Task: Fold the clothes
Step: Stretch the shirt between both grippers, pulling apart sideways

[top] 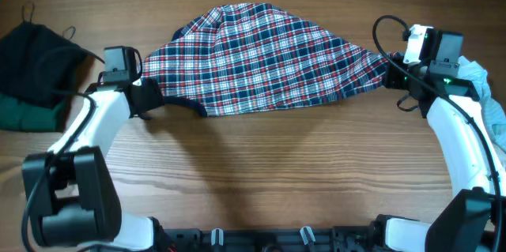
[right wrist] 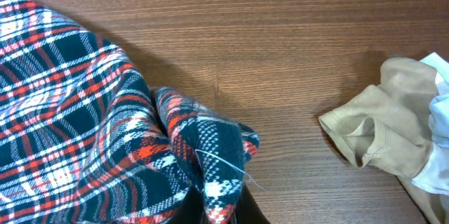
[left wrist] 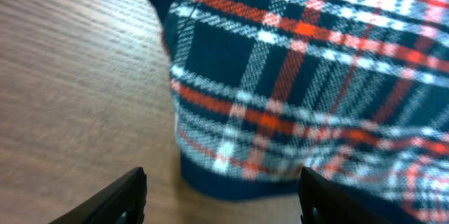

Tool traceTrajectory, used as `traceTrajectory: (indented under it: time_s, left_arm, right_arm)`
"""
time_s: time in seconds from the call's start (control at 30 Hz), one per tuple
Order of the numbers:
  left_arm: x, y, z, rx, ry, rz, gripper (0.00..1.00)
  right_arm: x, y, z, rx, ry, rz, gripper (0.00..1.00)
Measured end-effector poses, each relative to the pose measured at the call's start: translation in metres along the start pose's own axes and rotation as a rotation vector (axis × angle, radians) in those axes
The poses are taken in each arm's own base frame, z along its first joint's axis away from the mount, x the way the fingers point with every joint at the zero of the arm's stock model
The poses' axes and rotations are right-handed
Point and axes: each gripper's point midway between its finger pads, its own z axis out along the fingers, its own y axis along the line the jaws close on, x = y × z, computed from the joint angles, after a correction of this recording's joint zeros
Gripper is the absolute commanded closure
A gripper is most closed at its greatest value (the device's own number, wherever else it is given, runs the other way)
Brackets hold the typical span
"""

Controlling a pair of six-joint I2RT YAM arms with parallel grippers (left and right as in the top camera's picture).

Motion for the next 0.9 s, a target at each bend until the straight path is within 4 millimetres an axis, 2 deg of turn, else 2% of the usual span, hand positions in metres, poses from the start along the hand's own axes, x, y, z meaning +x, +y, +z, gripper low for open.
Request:
traceTrajectory:
  time_s: [0.07,0.1,0.13,0.2,0.4,0.7,0.77,0.9]
  left_arm:
    - [0.001,-0.001,0.012,-0.003,0.009,-0.003,0.39]
    - [0.003,-0.001,0.016,-0.005,0.016,-0.003,0.5]
    - [0.004,-0.001,0.019,-0.006,0.022,-0.005,0.54]
    - [0.004,-0.001,0.022,-0.006,0.023,-0.01,0.59]
    - [-0.004,-0.003,0.024,0.003,-0.014,-0.017,0.96]
    - [-0.009,-0.004,0.019,0.009,-0.035,-0.019,0.96]
    - [-0.018,-0.005,0.008,0.019,-0.072,-0.021,0.96]
    - [-0.042,-0.008,-0.032,0.051,-0.194,-0.032,0.96]
  right_arm:
    - [0.0,0.0,0.0,0.0,0.0,0.0,0.96]
    - [0.0,0.0,0.0,0.0,0.0,0.0,0.96]
    - [0.0,0.0,0.0,0.0,0.0,0.0,0.96]
    - [0.0,0.0,0.0,0.0,0.0,0.0,0.96]
    - [0.0,0.0,0.0,0.0,0.0,0.0,0.96]
    - [0.0,0.0,0.0,0.0,0.0,0.0,0.96]
    - [0.0,0.0,0.0,0.0,0.0,0.0,0.96]
    - [0.0,0.0,0.0,0.0,0.0,0.0,0.96]
